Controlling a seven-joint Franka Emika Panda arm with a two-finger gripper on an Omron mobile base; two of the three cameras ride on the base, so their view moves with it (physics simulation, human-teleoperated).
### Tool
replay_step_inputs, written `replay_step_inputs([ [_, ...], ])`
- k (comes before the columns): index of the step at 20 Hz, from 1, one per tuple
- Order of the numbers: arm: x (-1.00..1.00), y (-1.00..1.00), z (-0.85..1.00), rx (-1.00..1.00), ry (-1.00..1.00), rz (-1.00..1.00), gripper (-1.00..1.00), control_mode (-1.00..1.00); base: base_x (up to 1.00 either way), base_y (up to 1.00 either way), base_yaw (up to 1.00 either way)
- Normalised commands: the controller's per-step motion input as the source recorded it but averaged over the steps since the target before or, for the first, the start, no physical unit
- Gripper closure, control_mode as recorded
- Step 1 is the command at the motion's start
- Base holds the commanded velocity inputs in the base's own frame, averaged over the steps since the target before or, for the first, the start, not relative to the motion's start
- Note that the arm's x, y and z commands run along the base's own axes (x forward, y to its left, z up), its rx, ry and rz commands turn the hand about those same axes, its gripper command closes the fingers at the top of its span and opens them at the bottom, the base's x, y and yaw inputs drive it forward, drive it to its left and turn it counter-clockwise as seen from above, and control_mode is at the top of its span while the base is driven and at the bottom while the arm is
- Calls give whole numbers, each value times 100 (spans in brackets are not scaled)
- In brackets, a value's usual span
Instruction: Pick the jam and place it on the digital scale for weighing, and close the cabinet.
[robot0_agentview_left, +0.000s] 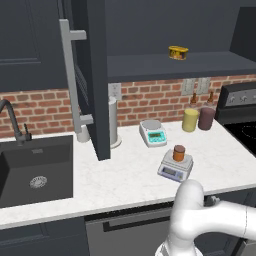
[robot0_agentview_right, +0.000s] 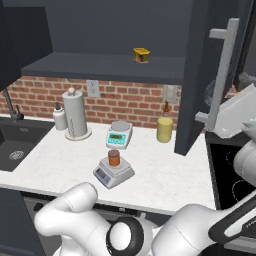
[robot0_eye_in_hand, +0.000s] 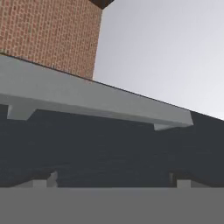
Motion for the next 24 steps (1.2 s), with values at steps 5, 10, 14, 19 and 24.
replay_step_inputs([
  [5,84,100,4,-12,-1,-13,-100,-100,0,0,0],
  [10,100,100,-3,-14,4,-23,-100,-100,0,0,0],
  [14,95,100,-4,-15,12,-39,-100,-100,0,0,0],
  [19,92,100,0,-23,16,-44,-100,-100,0,0,0],
  [24,92,60,0,-21,26,-37,-100,-100,0,0,0],
])
